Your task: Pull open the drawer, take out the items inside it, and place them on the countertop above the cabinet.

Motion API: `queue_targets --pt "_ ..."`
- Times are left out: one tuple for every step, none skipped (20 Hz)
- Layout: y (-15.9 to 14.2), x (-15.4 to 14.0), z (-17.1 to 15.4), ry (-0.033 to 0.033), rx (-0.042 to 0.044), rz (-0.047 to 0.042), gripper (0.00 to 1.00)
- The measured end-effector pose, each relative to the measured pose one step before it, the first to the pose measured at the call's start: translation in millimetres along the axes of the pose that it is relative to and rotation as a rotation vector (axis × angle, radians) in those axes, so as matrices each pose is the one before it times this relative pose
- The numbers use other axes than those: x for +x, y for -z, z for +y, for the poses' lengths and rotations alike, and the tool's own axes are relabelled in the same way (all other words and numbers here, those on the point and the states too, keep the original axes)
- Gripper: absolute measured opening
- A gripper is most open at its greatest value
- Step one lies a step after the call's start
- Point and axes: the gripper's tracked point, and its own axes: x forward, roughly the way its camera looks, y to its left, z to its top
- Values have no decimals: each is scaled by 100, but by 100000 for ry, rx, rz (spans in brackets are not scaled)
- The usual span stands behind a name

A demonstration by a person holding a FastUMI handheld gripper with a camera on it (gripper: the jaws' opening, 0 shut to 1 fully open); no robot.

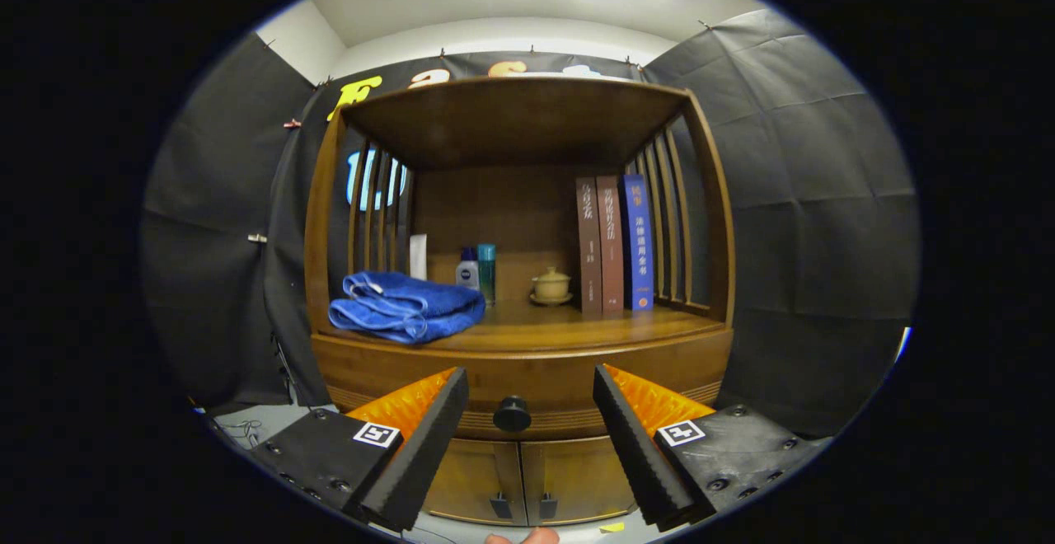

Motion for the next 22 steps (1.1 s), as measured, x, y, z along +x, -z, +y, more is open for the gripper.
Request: queue_targets --pt "1232 670 241 -622 -446 932 98" --pt "728 714 135 -21 -939 773 98" --pt "836 743 152 -81 -1240 361 98" --pt "538 222 -22 -309 -982 -194 98" --pt "550 495 16 -91 -137 47 98" --pt "349 415 -28 68 348 511 98" --pt "351 753 136 -230 467 725 95" --pt "531 791 341 23 87 831 94" --pt "534 746 300 45 -984 1110 88" --pt "639 556 -18 275 -1603 1705 83" --pt "500 512 190 -393 -1293 1300 78" --pt "318 441 12 462 -1003 1278 75" --pt "253 398 233 -561 45 881 71" --pt "297 162 22 473 401 656 67" --pt "223 390 -324 951 397 304 63" --pt "110 66 36 371 824 426 58" --pt "-84 283 -50 -798 1445 -347 53" --pt "-26 -175 35 -731 836 506 52" --pt "57 89 -9 -384 884 458 48" --pt "27 41 75 -485 -252 485 48" --pt "-38 -207 65 -68 -1507 636 45" --pt "93 -87 0 -236 -667 1218 42"
